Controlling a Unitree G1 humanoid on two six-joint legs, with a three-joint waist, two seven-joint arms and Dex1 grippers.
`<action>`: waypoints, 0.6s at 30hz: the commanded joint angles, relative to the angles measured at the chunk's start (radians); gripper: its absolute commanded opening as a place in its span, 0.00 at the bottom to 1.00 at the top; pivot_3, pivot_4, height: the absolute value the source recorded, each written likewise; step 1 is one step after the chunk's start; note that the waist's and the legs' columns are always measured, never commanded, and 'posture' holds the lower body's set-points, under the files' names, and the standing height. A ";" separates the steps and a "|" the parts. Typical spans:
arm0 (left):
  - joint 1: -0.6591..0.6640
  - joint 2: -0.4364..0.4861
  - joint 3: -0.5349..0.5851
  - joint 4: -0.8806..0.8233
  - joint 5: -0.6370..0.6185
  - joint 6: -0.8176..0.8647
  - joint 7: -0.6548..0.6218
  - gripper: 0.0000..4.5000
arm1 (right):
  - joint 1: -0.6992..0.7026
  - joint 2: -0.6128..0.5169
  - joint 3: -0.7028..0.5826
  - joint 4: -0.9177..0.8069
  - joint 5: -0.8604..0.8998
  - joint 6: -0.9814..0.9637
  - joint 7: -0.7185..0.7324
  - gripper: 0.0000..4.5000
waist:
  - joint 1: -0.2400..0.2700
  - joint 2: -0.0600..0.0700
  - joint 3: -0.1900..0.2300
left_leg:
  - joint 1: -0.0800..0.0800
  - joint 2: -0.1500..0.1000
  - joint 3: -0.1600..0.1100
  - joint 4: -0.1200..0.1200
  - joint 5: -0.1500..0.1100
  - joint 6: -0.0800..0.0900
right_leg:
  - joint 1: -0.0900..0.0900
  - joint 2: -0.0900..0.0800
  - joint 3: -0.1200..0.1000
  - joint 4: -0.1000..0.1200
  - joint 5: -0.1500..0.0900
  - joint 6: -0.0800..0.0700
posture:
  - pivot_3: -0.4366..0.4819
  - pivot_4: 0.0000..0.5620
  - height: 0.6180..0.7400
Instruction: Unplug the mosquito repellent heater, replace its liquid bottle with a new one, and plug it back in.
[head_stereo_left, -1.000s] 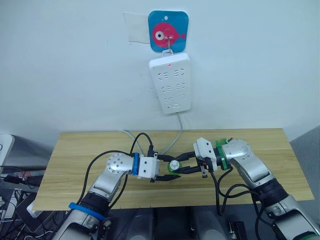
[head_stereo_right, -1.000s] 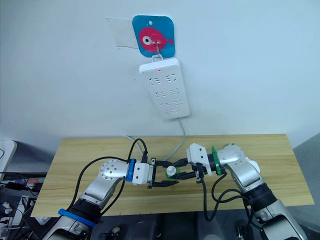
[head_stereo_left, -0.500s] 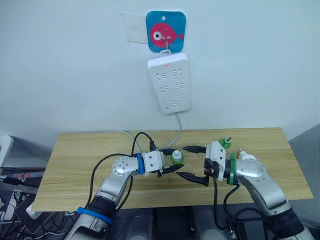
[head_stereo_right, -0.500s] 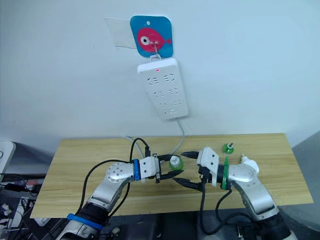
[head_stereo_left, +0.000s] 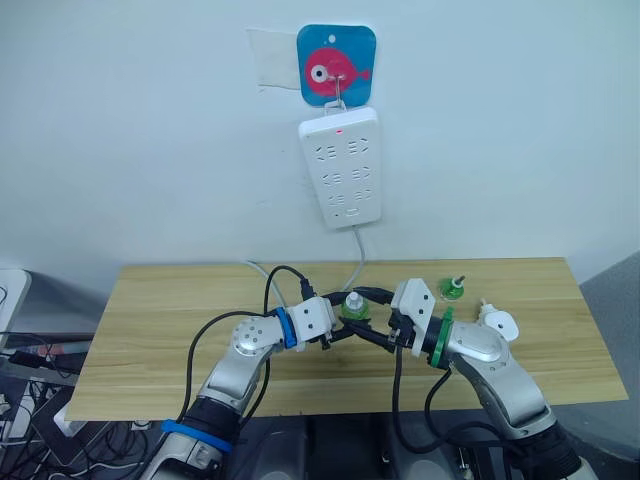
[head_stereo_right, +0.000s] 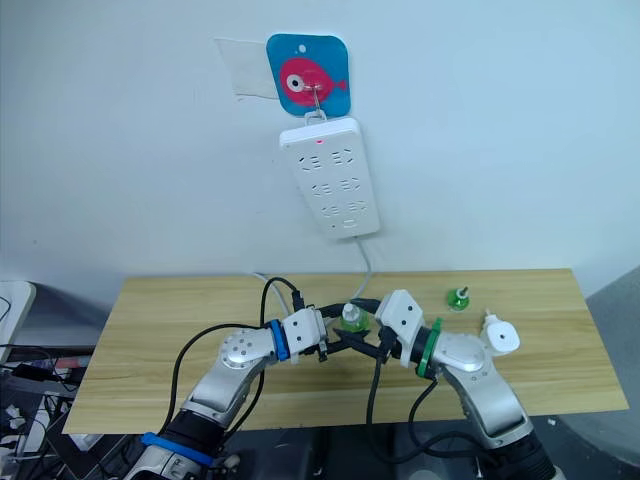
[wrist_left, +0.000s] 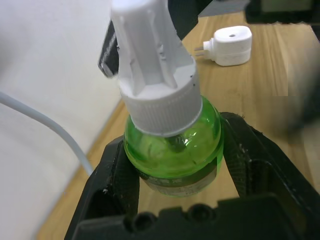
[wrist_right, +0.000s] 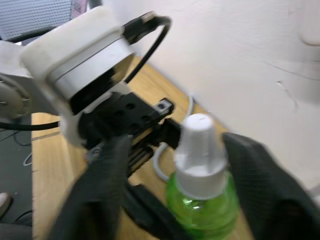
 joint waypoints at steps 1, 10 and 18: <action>0.008 -0.007 -0.006 -0.044 -0.004 -0.004 0.004 0.50 | 0.016 0.000 0.023 -0.015 0.003 -0.025 0.010 0.32 | -0.001 0.000 0.000 | 0.000 0.000 0.000 0.000 0.000 0.000 | 0.000 0.000 0.000 0.000 0.000 0.000 | 0.43 0.37 1.00; -0.004 0.008 -0.008 -0.057 -0.025 -0.003 -0.050 0.50 | -0.033 -0.058 -0.009 0.005 0.069 -0.028 0.102 0.07 | -0.001 0.000 -0.002 | 0.000 0.000 0.000 0.000 0.000 0.000 | 0.000 0.000 0.000 0.000 0.000 0.000 | 0.42 0.39 1.00; 0.007 0.107 -0.093 -0.085 -0.053 -0.121 -0.302 0.50 | -0.261 -0.160 0.068 0.134 0.179 -0.037 0.510 0.07 | -0.005 0.000 -0.002 | 0.001 0.001 0.000 0.000 0.000 0.000 | 0.001 0.001 0.000 -0.001 0.000 0.000 | 0.42 0.40 1.00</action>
